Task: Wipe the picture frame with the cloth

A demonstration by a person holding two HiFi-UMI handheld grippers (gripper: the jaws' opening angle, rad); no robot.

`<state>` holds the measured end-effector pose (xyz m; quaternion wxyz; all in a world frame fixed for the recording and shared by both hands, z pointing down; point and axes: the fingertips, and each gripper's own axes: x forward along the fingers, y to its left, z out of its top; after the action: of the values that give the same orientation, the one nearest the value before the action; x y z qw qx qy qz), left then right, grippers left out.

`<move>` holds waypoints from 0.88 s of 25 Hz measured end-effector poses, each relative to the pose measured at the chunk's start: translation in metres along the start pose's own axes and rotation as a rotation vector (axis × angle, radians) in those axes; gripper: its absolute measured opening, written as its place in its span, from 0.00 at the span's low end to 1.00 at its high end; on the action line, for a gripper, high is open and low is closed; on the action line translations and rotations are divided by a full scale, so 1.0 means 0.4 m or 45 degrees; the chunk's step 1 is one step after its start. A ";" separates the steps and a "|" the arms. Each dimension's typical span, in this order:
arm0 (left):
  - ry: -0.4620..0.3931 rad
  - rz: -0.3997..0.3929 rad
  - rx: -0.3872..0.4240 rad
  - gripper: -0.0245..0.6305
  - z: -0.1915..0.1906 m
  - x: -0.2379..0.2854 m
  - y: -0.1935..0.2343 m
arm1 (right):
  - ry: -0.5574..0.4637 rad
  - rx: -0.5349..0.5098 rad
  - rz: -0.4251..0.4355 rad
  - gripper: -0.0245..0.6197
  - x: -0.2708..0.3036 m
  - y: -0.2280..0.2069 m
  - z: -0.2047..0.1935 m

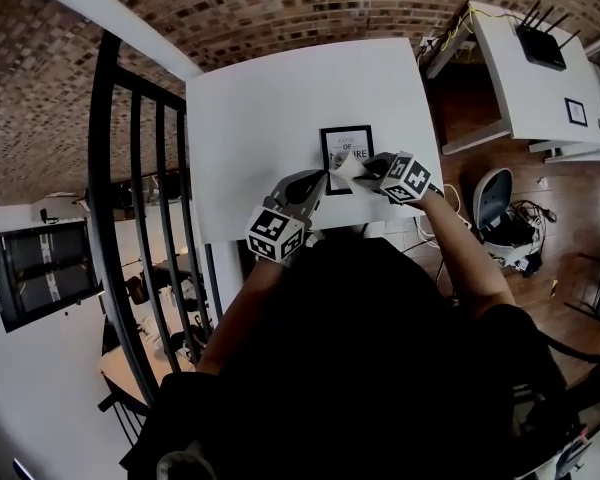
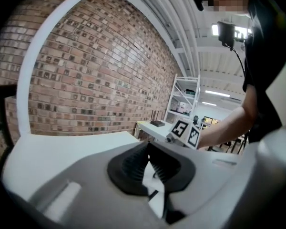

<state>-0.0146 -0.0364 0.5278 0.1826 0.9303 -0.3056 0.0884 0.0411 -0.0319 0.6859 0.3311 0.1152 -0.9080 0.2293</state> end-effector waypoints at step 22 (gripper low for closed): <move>-0.167 -0.022 0.034 0.04 0.126 -0.070 -0.032 | -0.879 -0.137 -0.248 0.19 -0.328 0.173 0.385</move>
<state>-0.0265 -0.0317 0.4703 0.1506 0.9390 -0.3078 0.0297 0.0307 -0.0402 0.4725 0.0310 0.2543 -0.9618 0.0963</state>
